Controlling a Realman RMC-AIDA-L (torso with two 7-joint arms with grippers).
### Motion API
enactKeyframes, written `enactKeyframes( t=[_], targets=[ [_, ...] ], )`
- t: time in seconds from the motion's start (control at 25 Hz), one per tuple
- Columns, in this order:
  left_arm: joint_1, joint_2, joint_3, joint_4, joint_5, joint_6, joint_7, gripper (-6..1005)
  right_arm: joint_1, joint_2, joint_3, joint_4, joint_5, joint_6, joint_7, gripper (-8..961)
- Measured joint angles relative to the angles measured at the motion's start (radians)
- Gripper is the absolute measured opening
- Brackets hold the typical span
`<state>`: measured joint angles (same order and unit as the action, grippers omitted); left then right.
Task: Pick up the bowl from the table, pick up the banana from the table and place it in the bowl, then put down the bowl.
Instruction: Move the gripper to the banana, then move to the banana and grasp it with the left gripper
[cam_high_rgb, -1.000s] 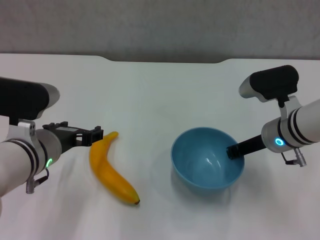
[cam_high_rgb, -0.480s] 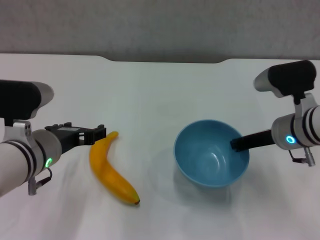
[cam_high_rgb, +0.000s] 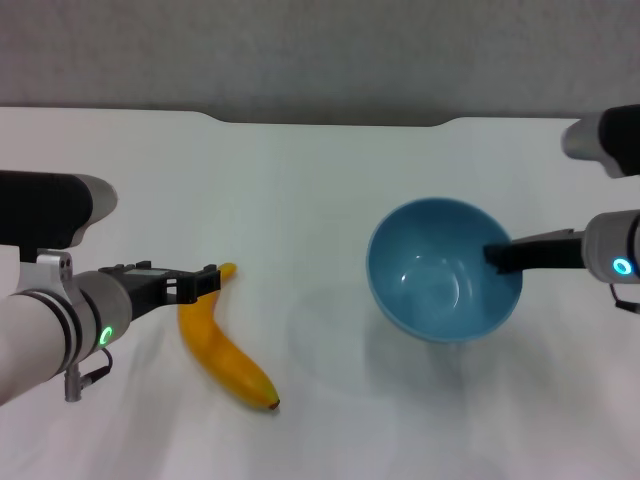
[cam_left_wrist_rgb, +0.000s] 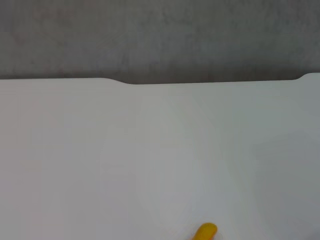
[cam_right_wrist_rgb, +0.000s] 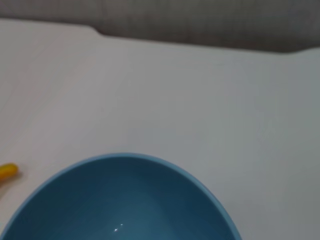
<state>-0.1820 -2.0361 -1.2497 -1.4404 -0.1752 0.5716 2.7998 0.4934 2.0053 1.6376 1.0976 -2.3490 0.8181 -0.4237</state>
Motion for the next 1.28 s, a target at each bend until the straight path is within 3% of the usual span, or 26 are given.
enactKeyframes(
  t=[0.36, 0.8, 1.28],
  targets=[
    [-0.019, -0.001, -0.014, 0.026, -0.071, 0.035, -0.023, 882, -0.038, 0.001, 0.001, 0.051, 0.001, -0.011, 0.000, 43],
    [-0.160, -0.003, -0.016, 0.167, -0.191, 0.138, -0.084, 883, -0.058, 0.001, 0.011, 0.083, 0.001, -0.011, 0.002, 50],
    [-0.183, -0.005, -0.011, 0.220, -0.191, 0.093, -0.135, 878, -0.062, 0.002, 0.002, 0.103, 0.001, -0.011, 0.001, 58]
  ],
)
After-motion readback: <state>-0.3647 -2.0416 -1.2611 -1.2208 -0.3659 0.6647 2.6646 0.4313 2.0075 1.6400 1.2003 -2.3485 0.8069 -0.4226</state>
